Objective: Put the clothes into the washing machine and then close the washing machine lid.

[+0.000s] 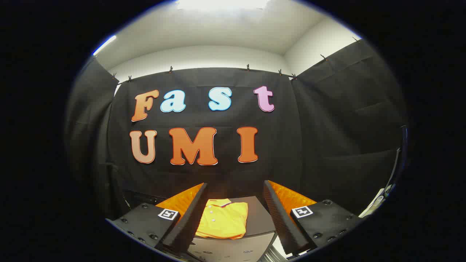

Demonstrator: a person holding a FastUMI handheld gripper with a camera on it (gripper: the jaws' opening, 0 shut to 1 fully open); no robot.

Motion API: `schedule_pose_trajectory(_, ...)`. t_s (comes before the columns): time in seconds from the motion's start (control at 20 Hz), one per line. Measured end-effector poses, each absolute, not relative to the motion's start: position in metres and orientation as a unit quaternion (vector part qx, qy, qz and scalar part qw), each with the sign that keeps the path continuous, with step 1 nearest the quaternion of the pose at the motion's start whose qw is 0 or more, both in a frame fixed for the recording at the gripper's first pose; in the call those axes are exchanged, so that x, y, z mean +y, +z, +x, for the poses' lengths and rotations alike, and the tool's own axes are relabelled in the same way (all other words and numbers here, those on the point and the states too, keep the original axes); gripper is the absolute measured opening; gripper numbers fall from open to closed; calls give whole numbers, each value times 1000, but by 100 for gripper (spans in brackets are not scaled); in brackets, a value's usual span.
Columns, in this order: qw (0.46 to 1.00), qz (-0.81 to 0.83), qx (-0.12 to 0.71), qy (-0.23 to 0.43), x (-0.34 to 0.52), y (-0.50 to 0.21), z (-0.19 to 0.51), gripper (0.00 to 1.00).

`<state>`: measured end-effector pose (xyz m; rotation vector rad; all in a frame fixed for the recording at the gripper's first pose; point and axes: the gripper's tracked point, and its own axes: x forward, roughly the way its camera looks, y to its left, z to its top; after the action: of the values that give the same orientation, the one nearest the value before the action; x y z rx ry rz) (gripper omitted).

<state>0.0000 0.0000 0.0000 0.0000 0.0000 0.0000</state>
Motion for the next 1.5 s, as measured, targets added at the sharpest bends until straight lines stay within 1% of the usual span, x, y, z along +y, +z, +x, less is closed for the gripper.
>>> schedule_pose_trajectory(0.55,1000,-14,5,-15,5,-2,-8,97)
schedule_pose_trajectory(0.85,1000,3,24,-2,19,-20,-2,97)
schedule_pose_trajectory(1.1,999,2,42,-7,18,-35,5,98)
schedule_pose_trajectory(1.35,999,9,45,-18,11,-35,17,98)
schedule_pose_trajectory(1.5,998,-4,60,-11,20,-36,32,97)
